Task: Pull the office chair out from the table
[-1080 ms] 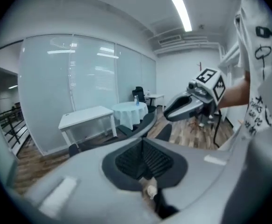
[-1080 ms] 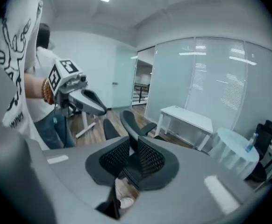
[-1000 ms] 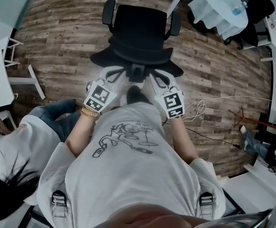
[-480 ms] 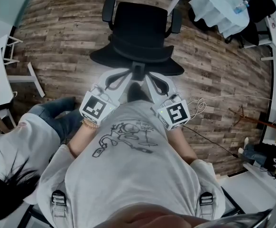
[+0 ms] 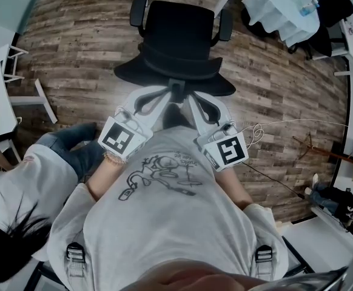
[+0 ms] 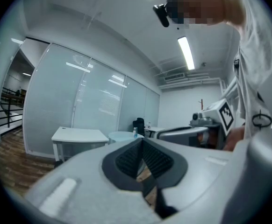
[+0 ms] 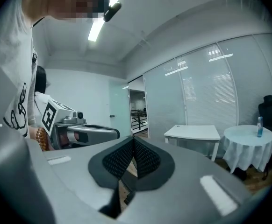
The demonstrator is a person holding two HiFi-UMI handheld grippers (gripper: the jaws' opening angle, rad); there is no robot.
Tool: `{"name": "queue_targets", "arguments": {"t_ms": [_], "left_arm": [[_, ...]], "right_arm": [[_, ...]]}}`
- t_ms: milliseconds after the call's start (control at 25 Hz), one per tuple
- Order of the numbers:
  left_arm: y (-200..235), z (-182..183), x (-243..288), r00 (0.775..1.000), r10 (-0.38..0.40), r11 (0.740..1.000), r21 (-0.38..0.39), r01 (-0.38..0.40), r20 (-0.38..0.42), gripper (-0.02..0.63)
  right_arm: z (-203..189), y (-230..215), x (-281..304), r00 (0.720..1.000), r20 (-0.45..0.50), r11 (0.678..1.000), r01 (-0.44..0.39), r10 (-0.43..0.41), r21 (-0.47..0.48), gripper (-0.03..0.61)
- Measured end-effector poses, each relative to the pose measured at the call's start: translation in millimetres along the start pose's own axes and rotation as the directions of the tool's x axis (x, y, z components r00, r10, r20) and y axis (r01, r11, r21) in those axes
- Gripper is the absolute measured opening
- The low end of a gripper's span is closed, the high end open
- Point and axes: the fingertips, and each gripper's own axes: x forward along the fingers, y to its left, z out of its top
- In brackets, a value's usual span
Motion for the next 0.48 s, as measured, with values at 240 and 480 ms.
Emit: {"name": "queue_targets", "arguments": {"t_ms": [240,480], "left_arm": [[1,3,3,1.000,-0.006,1.000,-0.009,0.007,0.008,0.003],[-22,-9,-12,1.000,-0.003,1.000,-0.010,0.003,0.001,0.003]], "right_arm": [[4,-1,4,1.000,0.008,1.000,0.002,-0.002,0.006,0.006],[-3,18,-16,1.000,0.009,1.000,-0.007,0.007,-0.006,0.006]]}}
